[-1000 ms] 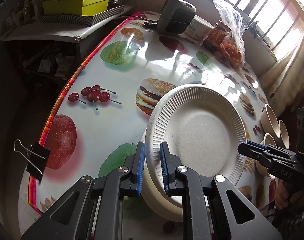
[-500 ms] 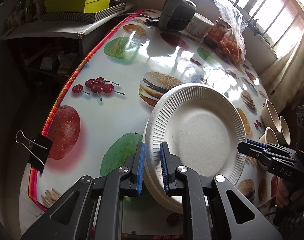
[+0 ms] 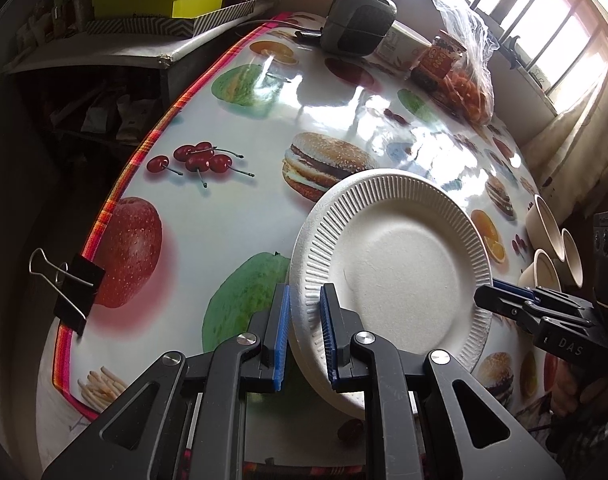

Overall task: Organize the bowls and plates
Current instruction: 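Lower the white paper plate with both grippers onto the plate stack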

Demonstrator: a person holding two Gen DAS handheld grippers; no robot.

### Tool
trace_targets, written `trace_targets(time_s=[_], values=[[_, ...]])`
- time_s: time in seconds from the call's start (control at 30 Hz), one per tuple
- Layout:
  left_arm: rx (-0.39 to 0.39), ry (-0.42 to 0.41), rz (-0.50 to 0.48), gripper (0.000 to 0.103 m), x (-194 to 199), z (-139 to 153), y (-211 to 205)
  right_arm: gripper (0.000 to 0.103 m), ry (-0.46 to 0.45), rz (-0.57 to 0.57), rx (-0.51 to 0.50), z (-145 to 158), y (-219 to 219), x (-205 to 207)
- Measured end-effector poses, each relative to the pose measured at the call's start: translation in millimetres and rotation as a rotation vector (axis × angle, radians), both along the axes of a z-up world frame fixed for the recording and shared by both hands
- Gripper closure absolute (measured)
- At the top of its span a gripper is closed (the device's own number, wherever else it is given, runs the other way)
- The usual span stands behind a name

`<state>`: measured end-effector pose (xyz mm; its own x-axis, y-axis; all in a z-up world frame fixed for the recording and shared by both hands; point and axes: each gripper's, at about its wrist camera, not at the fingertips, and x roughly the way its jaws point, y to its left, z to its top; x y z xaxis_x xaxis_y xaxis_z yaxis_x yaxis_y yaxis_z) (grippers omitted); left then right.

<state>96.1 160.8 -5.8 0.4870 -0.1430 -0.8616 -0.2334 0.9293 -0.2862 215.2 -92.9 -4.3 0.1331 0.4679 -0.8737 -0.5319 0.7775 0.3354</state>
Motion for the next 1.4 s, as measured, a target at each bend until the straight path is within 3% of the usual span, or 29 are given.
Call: trace_targets(time_s=[1.4], values=[[0.007, 0.015, -0.008, 0.087, 2.1, -5.7, -4.2, 0.079, 0.016, -0.010, -0.002, -7.0, 0.1, 1.0]])
